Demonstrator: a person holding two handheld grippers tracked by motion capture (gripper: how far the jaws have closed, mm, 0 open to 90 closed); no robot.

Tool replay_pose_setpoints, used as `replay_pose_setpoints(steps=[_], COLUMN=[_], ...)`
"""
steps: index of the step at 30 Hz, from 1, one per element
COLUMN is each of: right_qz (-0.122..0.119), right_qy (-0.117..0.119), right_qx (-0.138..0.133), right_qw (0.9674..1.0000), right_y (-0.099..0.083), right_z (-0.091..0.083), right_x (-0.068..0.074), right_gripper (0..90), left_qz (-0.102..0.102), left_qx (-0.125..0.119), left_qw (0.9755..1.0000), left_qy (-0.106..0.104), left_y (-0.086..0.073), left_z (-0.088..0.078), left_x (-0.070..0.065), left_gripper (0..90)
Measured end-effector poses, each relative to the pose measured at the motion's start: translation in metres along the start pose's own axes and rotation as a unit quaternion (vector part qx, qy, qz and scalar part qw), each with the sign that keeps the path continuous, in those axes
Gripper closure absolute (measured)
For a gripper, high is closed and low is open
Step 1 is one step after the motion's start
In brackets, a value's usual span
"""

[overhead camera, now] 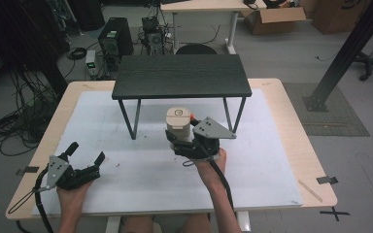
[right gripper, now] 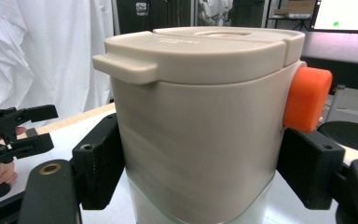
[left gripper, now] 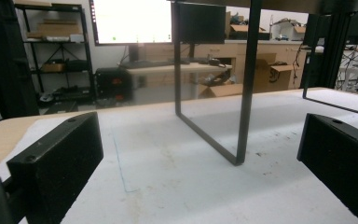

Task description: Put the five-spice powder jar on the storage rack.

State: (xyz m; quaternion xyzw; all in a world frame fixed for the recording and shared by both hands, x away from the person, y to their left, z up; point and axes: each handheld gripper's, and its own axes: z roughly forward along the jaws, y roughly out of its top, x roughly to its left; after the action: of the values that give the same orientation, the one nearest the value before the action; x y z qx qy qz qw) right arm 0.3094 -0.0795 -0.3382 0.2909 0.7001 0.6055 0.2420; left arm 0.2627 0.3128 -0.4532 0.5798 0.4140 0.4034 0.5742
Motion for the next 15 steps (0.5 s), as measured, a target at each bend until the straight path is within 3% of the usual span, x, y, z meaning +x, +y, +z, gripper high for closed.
replay_pose_setpoints(steps=[15], right_qz=[-0.010], right_qy=[0.011], right_qx=[0.013], right_qw=[0.9998], right_y=[0.033], right_z=[0.003], right_x=[-0.010], right_gripper=[24.0], left_qz=[0.001], left_qx=[0.000], left_qw=[1.0000], left_qy=[0.000], left_y=[0.000], left_z=[0.000], left_x=[0.000], left_gripper=[0.5])
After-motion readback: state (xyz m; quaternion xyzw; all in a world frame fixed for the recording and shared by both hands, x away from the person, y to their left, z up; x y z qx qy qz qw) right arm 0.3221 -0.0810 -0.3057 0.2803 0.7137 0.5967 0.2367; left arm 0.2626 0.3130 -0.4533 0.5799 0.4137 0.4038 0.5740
